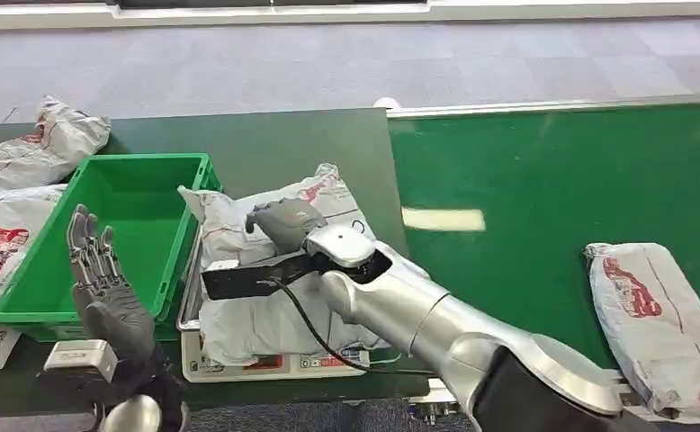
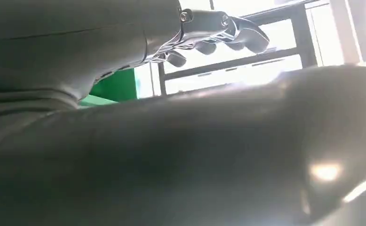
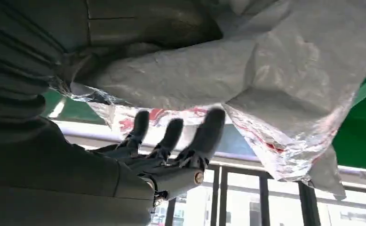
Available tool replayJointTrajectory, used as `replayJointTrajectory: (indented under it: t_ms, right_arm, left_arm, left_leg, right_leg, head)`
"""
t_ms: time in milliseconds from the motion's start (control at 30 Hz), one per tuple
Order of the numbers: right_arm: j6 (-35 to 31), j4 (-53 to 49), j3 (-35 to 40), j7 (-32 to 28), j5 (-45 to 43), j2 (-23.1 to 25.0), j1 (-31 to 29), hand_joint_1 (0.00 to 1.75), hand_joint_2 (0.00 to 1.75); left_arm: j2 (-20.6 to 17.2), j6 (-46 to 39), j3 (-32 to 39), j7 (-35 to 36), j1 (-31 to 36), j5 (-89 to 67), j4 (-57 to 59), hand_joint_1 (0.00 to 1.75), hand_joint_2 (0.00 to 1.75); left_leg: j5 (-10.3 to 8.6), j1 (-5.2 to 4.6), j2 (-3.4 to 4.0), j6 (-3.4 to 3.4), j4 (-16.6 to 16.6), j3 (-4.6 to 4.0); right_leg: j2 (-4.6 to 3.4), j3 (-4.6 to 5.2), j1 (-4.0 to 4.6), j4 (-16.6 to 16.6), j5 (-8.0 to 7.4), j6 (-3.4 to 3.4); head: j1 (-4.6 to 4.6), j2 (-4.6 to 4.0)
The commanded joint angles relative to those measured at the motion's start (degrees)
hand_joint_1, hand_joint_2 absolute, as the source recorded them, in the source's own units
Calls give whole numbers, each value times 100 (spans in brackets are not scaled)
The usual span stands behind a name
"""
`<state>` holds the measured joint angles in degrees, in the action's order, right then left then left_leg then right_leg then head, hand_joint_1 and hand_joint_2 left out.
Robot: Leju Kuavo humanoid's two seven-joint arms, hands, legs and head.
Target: Moved the parcel from conveyor to table for the left to box.
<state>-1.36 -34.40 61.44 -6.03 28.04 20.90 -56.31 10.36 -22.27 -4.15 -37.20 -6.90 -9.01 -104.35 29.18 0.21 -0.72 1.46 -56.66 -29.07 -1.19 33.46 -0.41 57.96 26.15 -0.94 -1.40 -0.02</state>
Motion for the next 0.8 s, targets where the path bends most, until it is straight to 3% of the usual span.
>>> replayJointTrajectory:
  t_ms: [33,67,100,267,467,800]
  right_arm:
    - [-192,570,250,41,205,-109,-489,0,0]
    - [-192,570,250,41,205,-109,-489,0,0]
    - [-252,547,17,-62,318,-115,-459,0,175]
    - [-531,-217,-1034,-185,978,-542,-550,0,175]
    - [-194,-1631,-2281,-440,1208,-1347,-428,0,175]
    - [-118,-1629,-2489,-687,1136,-1503,-358,0,175]
  left_arm:
    - [-67,-27,64,27,34,7,120,0,0]
    - [-67,-27,64,27,34,7,120,0,0]
    - [-89,-34,50,-2,31,30,113,0,0]
    - [-135,-48,2,-79,-32,37,176,0,0]
    - [-137,70,106,-280,-199,231,77,0,0]
    - [-192,204,45,-280,92,350,285,0,0]
  left_leg:
    - [-4,0,-4,-2,1,-8]
    - [-2,0,-2,-2,-2,-7]
    - [-4,0,-2,-2,2,-5]
    - [-7,0,-12,-4,-2,-14]
    - [-6,-1,-21,-5,-10,-19]
    - [-5,-4,-13,-2,-8,-7]
  right_leg:
    - [19,3,1,-3,-2,4]
    - [13,4,0,0,0,4]
    - [16,2,1,-4,-2,4]
    - [30,6,1,-3,-2,6]
    - [36,6,1,-2,-1,9]
    - [22,0,-3,-4,-3,4]
  head:
    - [0,0]
    - [0,0]
    - [0,0]
    - [0,0]
    - [0,0]
    - [0,0]
